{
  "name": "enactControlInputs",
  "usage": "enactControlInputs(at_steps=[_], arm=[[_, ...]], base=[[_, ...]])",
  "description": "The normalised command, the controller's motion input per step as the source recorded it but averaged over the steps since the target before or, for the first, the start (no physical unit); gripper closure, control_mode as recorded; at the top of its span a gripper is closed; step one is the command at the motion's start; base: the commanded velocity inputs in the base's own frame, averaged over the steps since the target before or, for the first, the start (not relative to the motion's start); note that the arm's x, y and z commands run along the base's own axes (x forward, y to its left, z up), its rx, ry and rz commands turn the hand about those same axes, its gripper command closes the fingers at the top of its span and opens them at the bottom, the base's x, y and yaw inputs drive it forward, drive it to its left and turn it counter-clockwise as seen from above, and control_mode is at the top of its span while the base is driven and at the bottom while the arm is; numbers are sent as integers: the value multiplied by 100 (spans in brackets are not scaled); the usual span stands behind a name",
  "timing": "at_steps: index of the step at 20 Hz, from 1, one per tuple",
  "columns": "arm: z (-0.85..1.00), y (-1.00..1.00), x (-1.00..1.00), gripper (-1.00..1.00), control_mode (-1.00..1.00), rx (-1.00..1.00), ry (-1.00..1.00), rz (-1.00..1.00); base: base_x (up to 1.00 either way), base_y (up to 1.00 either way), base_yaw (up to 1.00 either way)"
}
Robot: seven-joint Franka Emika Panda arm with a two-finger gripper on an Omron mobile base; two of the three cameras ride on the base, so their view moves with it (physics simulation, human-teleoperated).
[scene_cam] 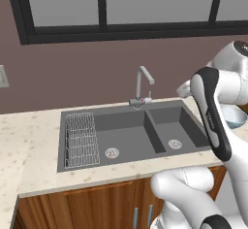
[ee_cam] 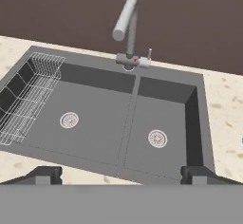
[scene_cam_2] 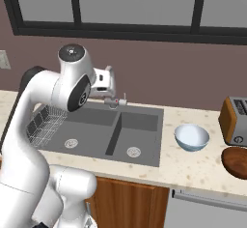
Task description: Rinse each bowl for a few seconds and place them down in the sink or on the counter.
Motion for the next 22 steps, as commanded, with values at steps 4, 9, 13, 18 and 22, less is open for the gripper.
enactControlInputs(at_steps=[4,9,13,18,22], arm=[[-10,-21,-10,-100,-100,3,-10,9],[-8,-18,-1,-100,-100,5,-8,8],[-8,-14,1,-100,-100,3,-7,8],[-7,-7,13,-100,-100,2,-2,6],[-9,-1,20,-100,-100,2,0,5]], base=[[0,0,0],[0,0,0],[0,0,0],[0,0,0],[0,0,0]])
